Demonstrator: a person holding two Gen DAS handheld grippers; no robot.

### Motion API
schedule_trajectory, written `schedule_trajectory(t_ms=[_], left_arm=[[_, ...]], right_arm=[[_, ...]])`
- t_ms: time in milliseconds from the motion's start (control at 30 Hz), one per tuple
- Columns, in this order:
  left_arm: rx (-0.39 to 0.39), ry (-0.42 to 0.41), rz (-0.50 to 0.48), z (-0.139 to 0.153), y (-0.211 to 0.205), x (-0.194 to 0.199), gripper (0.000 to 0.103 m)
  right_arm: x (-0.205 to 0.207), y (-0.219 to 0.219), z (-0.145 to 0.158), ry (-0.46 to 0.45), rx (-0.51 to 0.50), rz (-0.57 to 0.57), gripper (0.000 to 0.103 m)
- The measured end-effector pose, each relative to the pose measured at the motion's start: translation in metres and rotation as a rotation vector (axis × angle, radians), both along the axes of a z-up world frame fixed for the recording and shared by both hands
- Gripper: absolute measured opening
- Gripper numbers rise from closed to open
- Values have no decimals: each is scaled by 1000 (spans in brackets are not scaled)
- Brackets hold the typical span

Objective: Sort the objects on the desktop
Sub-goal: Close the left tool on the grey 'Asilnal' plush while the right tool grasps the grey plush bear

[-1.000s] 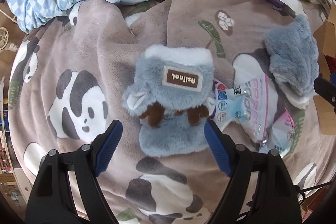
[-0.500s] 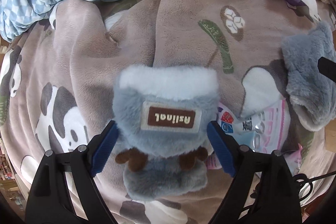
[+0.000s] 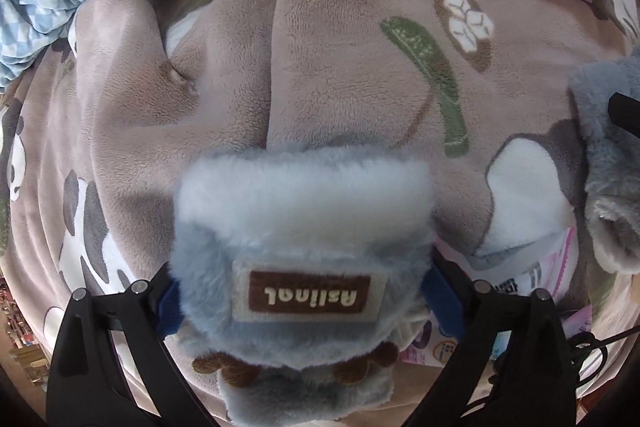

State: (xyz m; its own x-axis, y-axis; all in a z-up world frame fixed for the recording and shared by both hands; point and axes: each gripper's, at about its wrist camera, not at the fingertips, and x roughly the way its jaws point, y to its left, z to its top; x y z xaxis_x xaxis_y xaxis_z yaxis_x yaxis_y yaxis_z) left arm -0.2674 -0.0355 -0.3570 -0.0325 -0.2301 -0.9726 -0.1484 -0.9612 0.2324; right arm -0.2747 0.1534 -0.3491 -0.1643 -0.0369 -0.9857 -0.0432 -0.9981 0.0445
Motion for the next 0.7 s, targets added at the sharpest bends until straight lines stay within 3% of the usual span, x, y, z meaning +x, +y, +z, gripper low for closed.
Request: schedule_trajectory(t_ms=[267,433,500,700], left_arm=[[7,-1,1,-7,-4,0,97],[72,11,36,1,-12,4,70],[102,7,31,5,-13,5,64],[142,34,45,31,-16,12,62]], right_arm=[[-3,-12,-9,-30,39,18,83],[-1,-4,-10,-66,-63,-30,29],[0,0,-7,-70,-95,-45,16],[10,4,11,-20,-176,-57,10]])
